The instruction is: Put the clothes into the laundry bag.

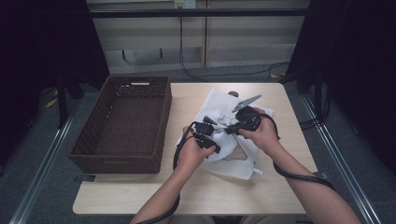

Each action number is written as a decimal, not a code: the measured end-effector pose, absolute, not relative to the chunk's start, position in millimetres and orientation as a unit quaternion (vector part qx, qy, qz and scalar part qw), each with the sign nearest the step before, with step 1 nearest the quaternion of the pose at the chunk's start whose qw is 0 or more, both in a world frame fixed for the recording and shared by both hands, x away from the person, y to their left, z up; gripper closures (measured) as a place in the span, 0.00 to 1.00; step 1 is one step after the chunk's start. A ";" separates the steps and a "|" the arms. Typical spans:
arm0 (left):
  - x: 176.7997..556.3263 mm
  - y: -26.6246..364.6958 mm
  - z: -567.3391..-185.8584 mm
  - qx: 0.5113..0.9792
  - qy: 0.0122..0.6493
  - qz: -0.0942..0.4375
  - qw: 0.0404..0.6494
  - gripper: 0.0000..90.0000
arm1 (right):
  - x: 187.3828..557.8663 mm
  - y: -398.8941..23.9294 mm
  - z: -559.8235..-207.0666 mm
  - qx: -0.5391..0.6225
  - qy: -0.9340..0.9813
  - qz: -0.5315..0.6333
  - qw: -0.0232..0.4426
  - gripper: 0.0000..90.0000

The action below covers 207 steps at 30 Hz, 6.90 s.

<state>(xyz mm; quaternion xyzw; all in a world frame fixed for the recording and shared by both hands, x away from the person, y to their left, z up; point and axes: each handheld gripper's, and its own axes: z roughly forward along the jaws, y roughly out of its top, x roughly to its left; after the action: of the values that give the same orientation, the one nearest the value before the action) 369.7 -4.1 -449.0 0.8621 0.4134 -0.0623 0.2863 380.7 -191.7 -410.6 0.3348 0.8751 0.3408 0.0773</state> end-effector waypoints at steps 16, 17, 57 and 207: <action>372.2 -3.5 -448.1 0.860 0.419 -0.051 0.286 0.86 | 380.3 -190.3 -410.6 0.335 0.875 0.340 0.079 0.98; 372.2 -3.5 -448.1 0.860 0.419 -0.052 0.288 0.86 | 380.2 -190.1 -410.7 0.335 0.875 0.341 0.079 0.98; 376.2 -11.8 -454.2 0.850 0.424 -0.029 0.313 0.85 | 379.1 -188.3 -409.7 0.333 0.876 0.340 0.081 0.98; 386.6 -30.5 -456.0 0.826 0.457 -0.007 0.330 0.94 | 379.6 -196.3 -404.4 0.329 0.877 0.343 0.073 0.98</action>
<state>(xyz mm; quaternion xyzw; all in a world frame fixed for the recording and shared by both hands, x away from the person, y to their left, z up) 386.6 -30.5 -456.0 0.8262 0.4570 -0.0073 0.3295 379.6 -196.3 -404.4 0.3288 0.8767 0.3432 0.0735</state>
